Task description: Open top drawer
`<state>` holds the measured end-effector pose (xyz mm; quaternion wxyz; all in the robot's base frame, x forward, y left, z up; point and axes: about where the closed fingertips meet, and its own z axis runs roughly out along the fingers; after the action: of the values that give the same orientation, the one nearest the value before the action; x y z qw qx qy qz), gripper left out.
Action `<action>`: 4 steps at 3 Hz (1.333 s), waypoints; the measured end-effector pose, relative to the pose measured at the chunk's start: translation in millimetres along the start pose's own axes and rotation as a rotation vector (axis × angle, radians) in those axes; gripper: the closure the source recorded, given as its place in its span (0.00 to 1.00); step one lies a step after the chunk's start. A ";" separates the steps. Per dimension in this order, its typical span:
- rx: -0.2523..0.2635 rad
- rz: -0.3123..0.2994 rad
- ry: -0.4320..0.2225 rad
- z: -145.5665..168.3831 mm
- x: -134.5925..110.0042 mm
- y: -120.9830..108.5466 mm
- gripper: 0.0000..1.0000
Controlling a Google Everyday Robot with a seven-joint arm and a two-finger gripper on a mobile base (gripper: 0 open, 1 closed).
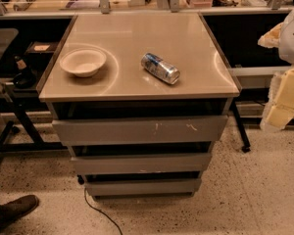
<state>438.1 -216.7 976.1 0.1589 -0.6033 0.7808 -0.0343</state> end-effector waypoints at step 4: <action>-0.062 0.044 -0.082 119.3 -10.9 11.1 0.00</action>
Offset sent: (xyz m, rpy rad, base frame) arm 0.0061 0.0160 -0.0674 0.0604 -0.0038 -0.0284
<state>464.8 -186.8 862.7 0.1726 -0.5915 0.7874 0.0184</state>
